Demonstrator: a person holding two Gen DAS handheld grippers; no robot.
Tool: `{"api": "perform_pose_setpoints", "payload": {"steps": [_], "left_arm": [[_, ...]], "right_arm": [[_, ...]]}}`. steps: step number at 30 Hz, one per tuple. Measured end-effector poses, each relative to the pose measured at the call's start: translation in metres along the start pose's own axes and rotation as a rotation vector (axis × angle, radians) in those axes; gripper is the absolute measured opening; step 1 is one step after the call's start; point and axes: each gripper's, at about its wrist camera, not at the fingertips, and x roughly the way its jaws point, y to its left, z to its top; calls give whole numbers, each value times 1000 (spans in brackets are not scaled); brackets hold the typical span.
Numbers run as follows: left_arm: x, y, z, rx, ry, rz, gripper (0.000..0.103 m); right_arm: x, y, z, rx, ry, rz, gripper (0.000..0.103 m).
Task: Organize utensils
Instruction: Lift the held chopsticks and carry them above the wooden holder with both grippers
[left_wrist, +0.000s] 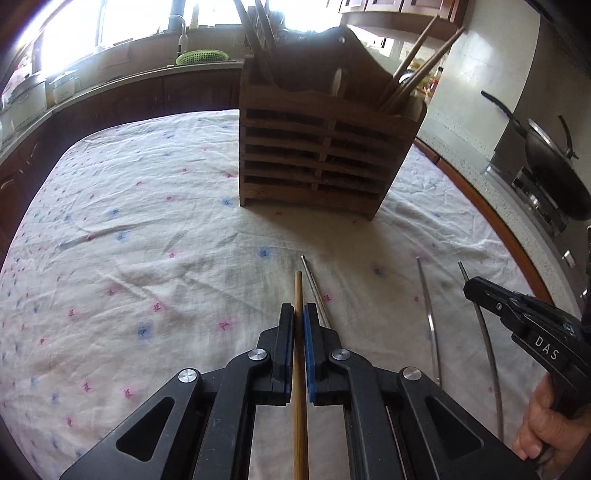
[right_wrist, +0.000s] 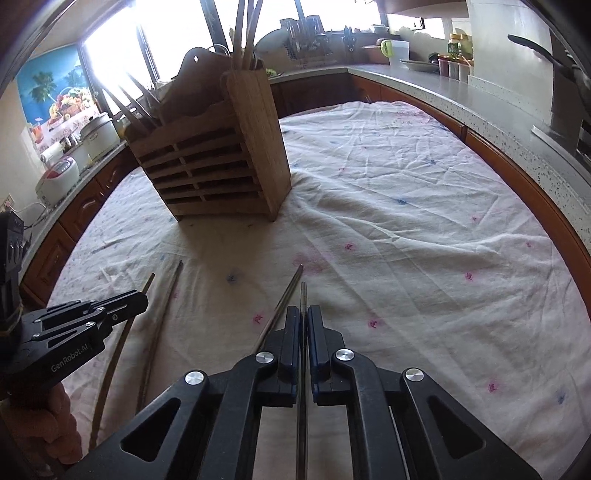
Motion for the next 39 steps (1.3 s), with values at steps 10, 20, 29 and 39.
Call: {"api": "perform_pose_setpoints", "payload": {"steps": [10, 20, 29, 39], "left_arm": [[-126, 25, -12, -50, -230, -124, 3], [-204, 41, -37, -70, -367, -134, 3], [-207, 44, -40, -78, -380, -116, 3], [-202, 45, -28, -79, -384, -116, 3]], "right_arm": [[-106, 18, 16, 2, -228, 125, 4], [-170, 37, 34, -43, -401, 172, 4], [-169, 40, 36, -51, -404, 198, 5], [-170, 38, 37, -46, -412, 193, 5]]}}
